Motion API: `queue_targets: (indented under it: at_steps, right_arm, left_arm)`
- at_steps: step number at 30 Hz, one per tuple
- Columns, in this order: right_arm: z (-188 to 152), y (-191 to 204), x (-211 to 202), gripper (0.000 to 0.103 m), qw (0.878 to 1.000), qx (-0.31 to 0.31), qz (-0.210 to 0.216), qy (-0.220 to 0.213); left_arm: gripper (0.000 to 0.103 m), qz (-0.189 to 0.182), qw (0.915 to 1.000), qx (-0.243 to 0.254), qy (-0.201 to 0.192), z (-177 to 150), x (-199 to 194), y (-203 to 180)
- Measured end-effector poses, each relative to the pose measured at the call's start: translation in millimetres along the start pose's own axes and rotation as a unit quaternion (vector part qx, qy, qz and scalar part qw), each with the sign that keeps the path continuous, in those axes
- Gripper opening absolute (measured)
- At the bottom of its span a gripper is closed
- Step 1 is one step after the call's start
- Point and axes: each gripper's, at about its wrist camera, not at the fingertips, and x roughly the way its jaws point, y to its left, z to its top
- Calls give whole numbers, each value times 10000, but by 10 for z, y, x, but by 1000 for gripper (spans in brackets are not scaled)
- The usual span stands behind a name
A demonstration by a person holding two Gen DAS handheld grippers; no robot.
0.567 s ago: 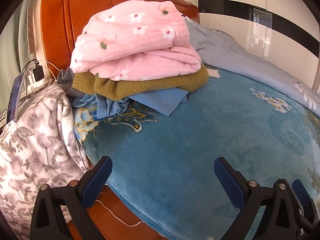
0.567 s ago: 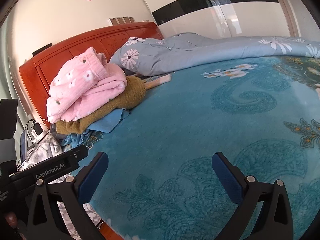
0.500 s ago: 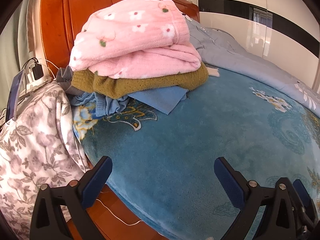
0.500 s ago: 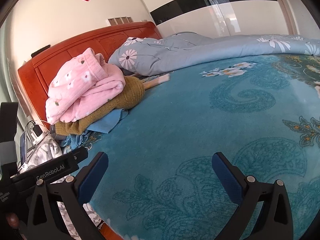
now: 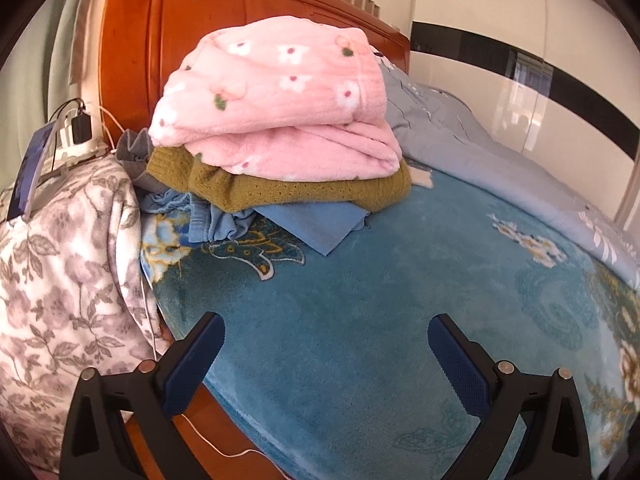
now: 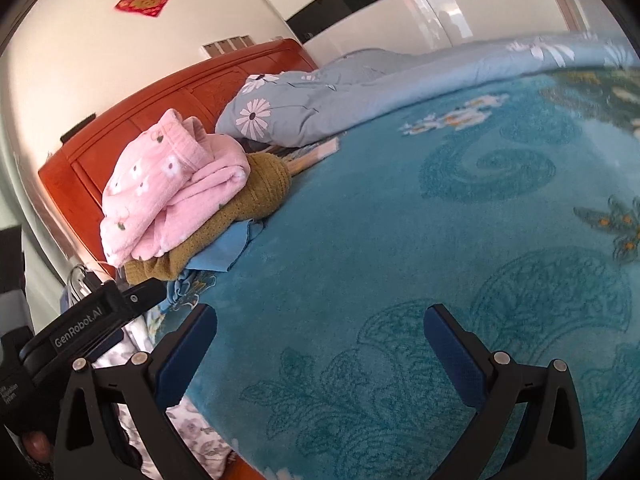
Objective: Fold clothes
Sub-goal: 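Move both tools toward the pink fleece garment on the clothes stack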
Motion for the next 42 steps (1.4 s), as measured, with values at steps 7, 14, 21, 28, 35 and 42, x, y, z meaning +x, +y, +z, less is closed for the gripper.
queue_targets:
  at_steps: [7,14,21,28,35,42]
  right_arm:
    - [45,-217,-63,103,9980,556,-46,-300]
    - [61,-277,-52,103,9975,627,55,-305]
    - [40,-166,-49,103,9971,457,528,-311]
    - [11,-18,-52,103,9941,173,1017,-325]
    - [-41,121,-28,103,9929,-226,1155,-197]
    - [-31,57,-27,103,9925,-30,1212,-124]
  left_arm:
    - [103,-70,9998,49,-169,29,-48,2]
    - [103,-101,9995,45,-284,68,-83,38]
    - [103,-65,9990,-371,-229,63,-86,155]
    - [103,-98,9954,-827,-484,61,-141,281]
    - [103,-60,9948,-862,-539,72,-159,304]
    - [103,-113,9971,-411,-638,41,-192,250]
